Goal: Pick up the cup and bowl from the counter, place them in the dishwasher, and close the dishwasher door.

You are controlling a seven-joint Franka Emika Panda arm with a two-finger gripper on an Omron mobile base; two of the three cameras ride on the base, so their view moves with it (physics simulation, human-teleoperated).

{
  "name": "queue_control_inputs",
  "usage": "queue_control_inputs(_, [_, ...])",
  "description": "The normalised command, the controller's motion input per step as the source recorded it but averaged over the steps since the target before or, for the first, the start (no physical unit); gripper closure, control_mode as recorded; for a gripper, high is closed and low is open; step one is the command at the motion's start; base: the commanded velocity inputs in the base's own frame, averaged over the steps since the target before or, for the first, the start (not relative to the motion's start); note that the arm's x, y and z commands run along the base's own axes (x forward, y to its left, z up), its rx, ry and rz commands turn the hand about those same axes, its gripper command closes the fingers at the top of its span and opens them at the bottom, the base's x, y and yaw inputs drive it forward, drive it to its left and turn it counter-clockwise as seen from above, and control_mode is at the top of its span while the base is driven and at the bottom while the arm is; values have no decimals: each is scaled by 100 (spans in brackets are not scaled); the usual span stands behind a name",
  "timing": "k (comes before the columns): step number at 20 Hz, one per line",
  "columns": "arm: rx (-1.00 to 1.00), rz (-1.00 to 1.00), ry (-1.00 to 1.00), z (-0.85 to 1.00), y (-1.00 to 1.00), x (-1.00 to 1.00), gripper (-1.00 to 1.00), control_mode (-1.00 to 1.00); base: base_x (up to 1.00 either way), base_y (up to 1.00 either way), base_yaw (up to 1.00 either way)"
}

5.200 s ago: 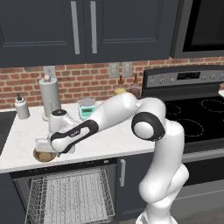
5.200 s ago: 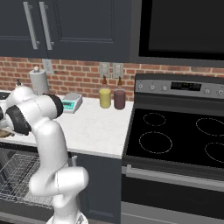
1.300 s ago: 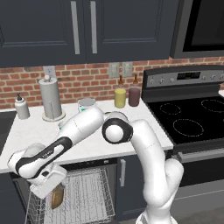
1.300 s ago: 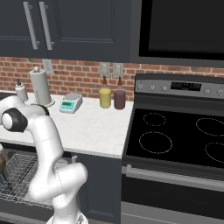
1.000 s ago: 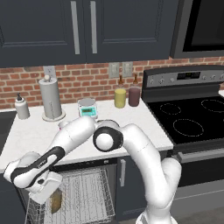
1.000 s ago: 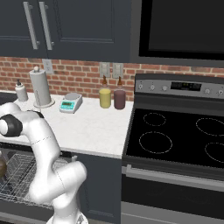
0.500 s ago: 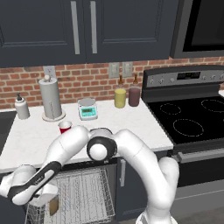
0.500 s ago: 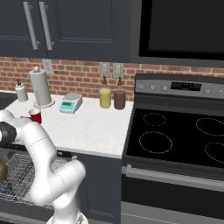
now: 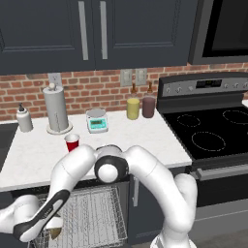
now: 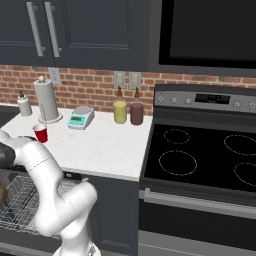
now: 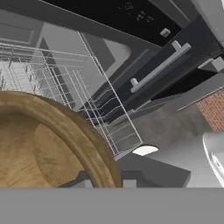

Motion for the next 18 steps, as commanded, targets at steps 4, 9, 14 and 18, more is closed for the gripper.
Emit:
queue_control_inputs(4, [13,1,-12,-23,-2,11,100,-100,0,0,0])
queue_control_inputs(9, [17,4,-6,-15,-12,24,100,-100,0,0,0])
queue_control_inputs(14, [17,7,0,-35,-24,24,100,-100,0,0,0])
queue_control_inputs(18, [10,5,1,-56,-12,8,100,-100,0,0,0])
